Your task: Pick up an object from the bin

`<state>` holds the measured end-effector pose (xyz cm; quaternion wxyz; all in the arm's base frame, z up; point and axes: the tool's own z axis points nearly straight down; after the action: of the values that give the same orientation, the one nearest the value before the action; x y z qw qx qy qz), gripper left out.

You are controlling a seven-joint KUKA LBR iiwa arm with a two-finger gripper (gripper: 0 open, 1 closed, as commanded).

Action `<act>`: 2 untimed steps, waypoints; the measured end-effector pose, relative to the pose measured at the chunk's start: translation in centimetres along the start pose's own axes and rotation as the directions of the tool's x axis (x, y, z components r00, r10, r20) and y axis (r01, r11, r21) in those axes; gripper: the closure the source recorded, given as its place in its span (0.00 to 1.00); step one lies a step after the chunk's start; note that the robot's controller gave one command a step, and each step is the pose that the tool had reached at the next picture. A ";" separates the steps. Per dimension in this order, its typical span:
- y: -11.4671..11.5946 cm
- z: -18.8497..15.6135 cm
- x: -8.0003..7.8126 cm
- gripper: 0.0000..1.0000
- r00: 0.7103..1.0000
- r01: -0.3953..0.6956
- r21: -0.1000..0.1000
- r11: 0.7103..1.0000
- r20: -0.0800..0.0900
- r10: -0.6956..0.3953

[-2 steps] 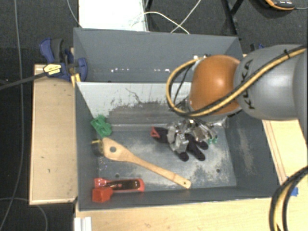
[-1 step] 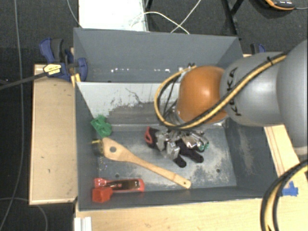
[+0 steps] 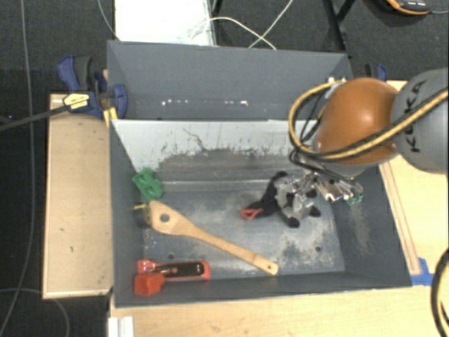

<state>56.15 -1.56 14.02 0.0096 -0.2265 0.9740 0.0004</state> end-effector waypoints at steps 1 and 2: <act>-2.0 -1.5 1.6 1.00 1.000 -0.003 0.004 1.000 0.002 0.003; -4.1 7.1 0.5 1.00 0.980 0.197 0.003 0.980 0.003 -0.197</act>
Offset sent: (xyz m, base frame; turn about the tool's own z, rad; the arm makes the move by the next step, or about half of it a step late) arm 0.0148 -0.0390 -0.0702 -0.2014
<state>57.63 -5.45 6.92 0.0117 -0.3218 0.9467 -0.0015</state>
